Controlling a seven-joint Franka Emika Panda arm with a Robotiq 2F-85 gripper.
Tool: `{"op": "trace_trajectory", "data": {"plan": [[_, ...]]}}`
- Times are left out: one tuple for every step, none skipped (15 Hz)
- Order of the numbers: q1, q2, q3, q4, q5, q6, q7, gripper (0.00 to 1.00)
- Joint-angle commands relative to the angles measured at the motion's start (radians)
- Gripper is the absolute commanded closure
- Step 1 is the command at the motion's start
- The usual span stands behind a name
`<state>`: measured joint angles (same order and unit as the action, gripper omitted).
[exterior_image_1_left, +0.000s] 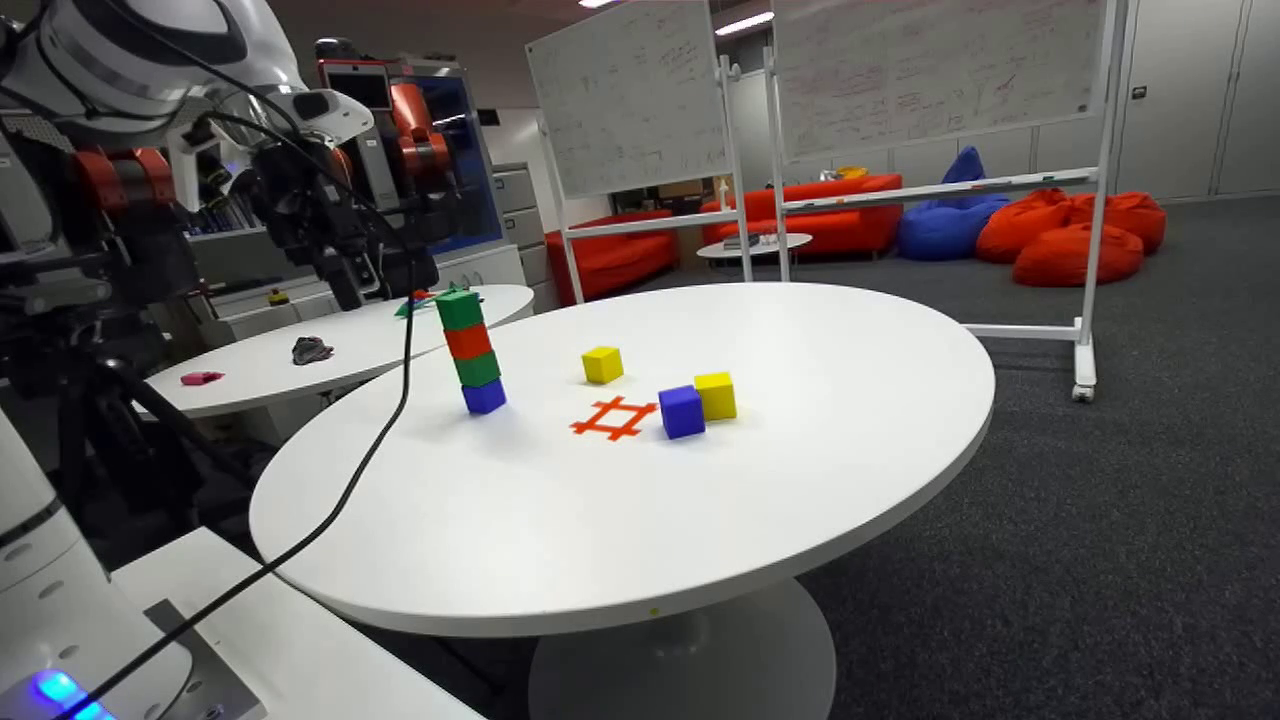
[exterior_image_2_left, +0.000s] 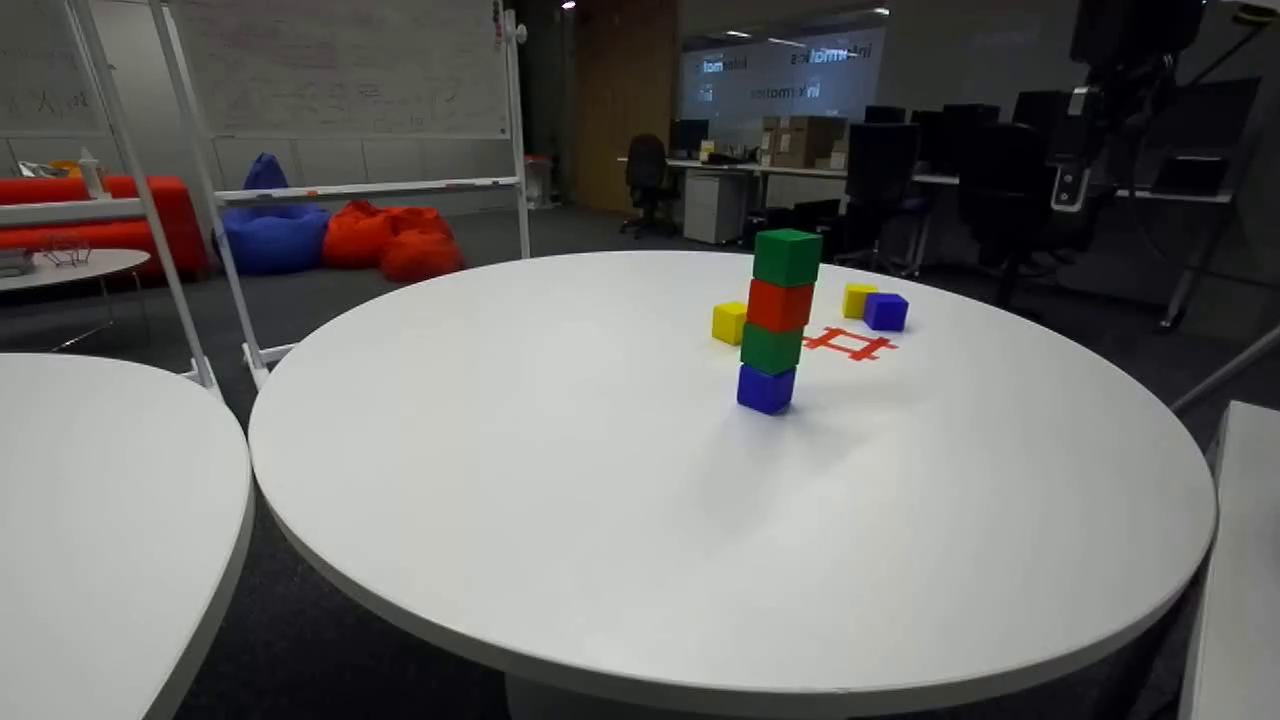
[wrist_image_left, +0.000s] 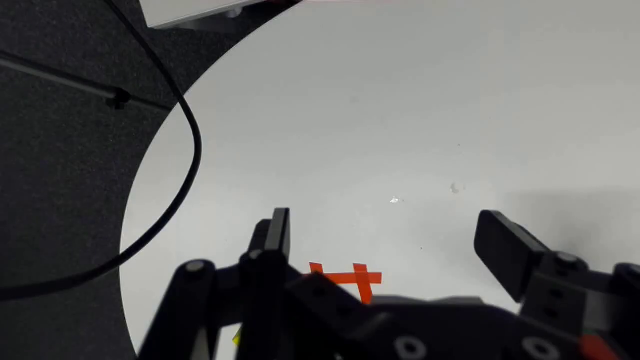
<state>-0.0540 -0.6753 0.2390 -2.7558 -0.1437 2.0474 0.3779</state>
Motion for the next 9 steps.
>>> {"op": "trace_trajectory", "data": {"plan": [[0.012,-0.001,-0.013,-0.003,-0.01,0.006,0.018,0.0],[0.01,0.001,-0.012,-0.001,-0.012,0.001,0.021,0.0],[0.009,0.006,-0.011,0.002,-0.013,-0.001,0.022,0.0],[0.012,0.012,-0.015,0.006,-0.009,-0.002,0.015,0.0],[0.012,0.014,-0.018,0.006,-0.007,0.002,0.012,0.0],[0.013,0.017,-0.022,0.009,-0.004,0.006,0.007,0.0],[0.014,0.024,-0.029,0.014,0.0,0.012,-0.001,0.0],[0.016,0.036,-0.038,0.021,0.002,0.019,-0.016,0.0],[0.016,0.059,-0.046,0.04,0.004,0.02,-0.028,0.0]]}}
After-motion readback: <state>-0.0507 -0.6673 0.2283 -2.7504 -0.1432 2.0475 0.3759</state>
